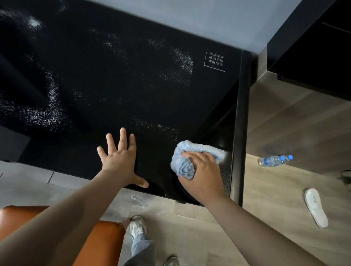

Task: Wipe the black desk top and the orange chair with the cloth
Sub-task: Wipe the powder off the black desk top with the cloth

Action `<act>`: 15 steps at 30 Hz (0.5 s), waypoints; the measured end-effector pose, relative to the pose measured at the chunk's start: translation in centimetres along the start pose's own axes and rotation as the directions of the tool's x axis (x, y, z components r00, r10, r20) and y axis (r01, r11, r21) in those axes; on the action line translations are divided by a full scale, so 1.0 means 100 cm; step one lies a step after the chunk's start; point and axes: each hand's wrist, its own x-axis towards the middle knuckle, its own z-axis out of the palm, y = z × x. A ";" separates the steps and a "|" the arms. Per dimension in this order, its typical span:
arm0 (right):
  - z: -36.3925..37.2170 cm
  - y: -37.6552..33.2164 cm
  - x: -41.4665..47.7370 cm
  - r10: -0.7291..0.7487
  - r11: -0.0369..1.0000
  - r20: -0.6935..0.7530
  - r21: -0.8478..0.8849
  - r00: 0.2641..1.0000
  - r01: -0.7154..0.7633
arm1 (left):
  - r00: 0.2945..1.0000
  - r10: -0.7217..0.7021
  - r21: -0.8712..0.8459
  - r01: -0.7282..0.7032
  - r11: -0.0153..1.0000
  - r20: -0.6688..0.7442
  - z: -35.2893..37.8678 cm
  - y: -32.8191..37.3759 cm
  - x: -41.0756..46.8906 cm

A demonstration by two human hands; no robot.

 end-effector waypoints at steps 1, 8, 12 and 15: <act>0.001 0.000 -0.003 -0.005 1.000 0.000 0.000 1.000 0.005 | 1.000 0.000 -0.004 0.000 1.000 -0.007 0.000 -0.001 0.000; 0.003 -0.001 -0.029 -0.040 0.999 0.018 0.010 0.999 0.040 | 1.000 -0.008 0.016 0.008 1.000 -0.027 0.000 0.000 -0.002; 0.005 0.001 -0.043 -0.054 0.999 0.037 0.007 0.998 0.054 | 0.999 -0.008 0.023 0.008 1.000 -0.033 0.002 0.000 -0.001; 0.005 0.000 -0.054 -0.057 0.998 0.057 -0.001 0.997 0.058 | 0.999 -0.006 0.021 0.007 1.000 -0.041 0.002 -0.001 -0.001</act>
